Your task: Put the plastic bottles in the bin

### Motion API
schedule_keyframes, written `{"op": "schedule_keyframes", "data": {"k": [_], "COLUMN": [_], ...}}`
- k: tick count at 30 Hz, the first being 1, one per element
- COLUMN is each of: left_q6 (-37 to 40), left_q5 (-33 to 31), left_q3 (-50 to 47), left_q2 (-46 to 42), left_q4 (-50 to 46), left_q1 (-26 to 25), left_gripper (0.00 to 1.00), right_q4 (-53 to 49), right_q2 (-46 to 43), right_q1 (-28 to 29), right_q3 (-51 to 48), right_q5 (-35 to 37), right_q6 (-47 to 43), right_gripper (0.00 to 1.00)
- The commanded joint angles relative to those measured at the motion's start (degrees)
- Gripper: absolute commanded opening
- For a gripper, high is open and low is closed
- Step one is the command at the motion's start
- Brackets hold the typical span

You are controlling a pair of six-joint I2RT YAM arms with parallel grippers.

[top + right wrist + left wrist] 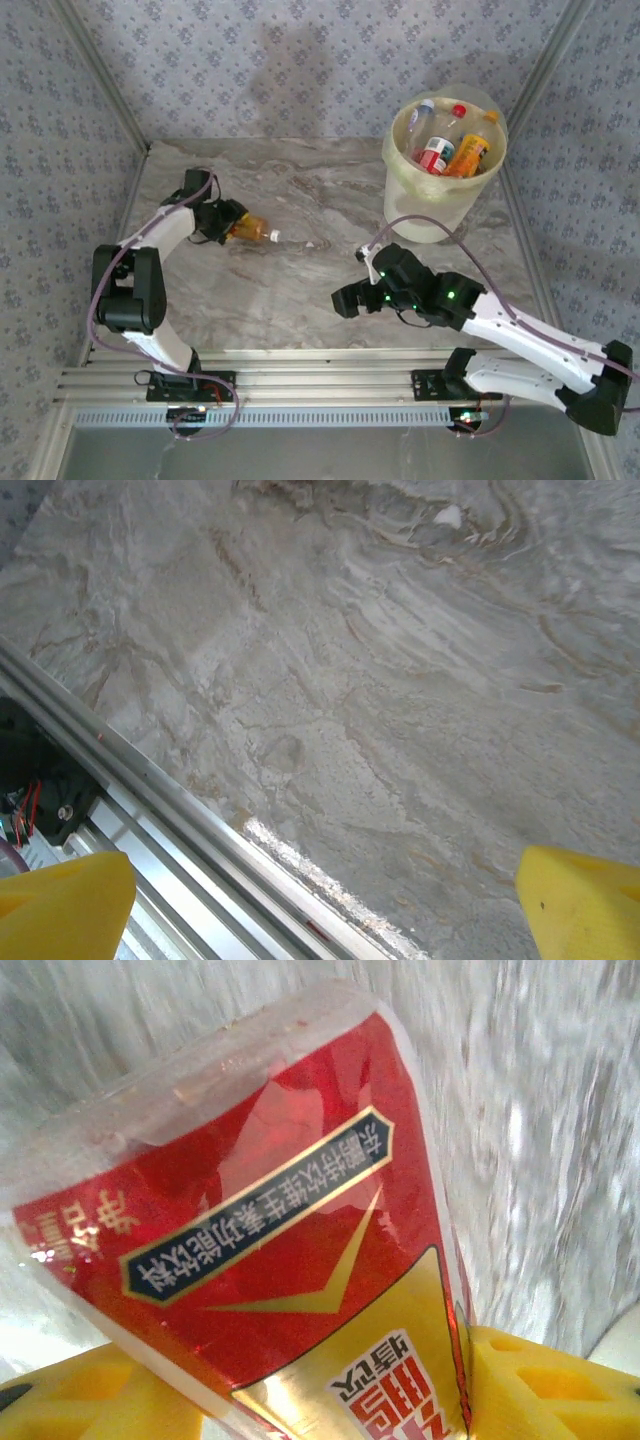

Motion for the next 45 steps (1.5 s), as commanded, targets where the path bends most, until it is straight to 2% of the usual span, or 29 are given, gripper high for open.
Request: {"op": "schedule_keyframes", "data": {"k": [1,5,10,16,21,27,36,41,45], "left_q6": [2.79,3.29,3.42,3.39,2.95,2.51,1.94,1.30,0.85], "left_q5": [4.41,6.09,7.00,8.68,10.13,12.12,13.35,13.66,13.81], "left_q3": [-2.27,-5.10,-6.97,-7.17,-7.42,-8.18,-8.48,-9.02,-8.99], "left_q2": [-3.83,-7.28,-10.26,-12.64,-13.59,-14.71,-16.03,-16.83,-17.57], "left_q4": [0.85,2.19,3.96,4.15,3.37,3.63,4.10,4.83,5.34], "left_q1": [-2.91,-7.30,-12.81,-16.55,-18.03,-18.85,-19.31,-19.40,-19.49], "left_gripper": [0.60,0.60,0.61,0.61,0.61,0.61,0.61,0.61,0.61], "right_q4": [3.99,7.79,7.89,7.14,5.71,5.27,5.66,6.14,6.34], "right_q2": [3.13,8.58,16.47,22.14,24.97,26.38,28.10,29.19,29.38], "right_q1": [-2.24,-5.31,-7.48,-8.91,-9.48,-10.54,-10.99,-10.71,-10.51], "right_q3": [2.52,4.64,8.76,11.96,13.41,13.47,14.06,14.14,14.41], "right_q5": [-6.34,-11.19,-16.84,-19.77,-18.85,-19.14,-19.66,-20.21,-20.26], "right_q6": [-2.36,-3.39,-5.46,-7.74,-9.16,-9.98,-10.21,-9.97,-9.83], "right_gripper": [1.00,1.00,0.97,0.94,0.89,0.79,0.71,0.64,0.54]}}
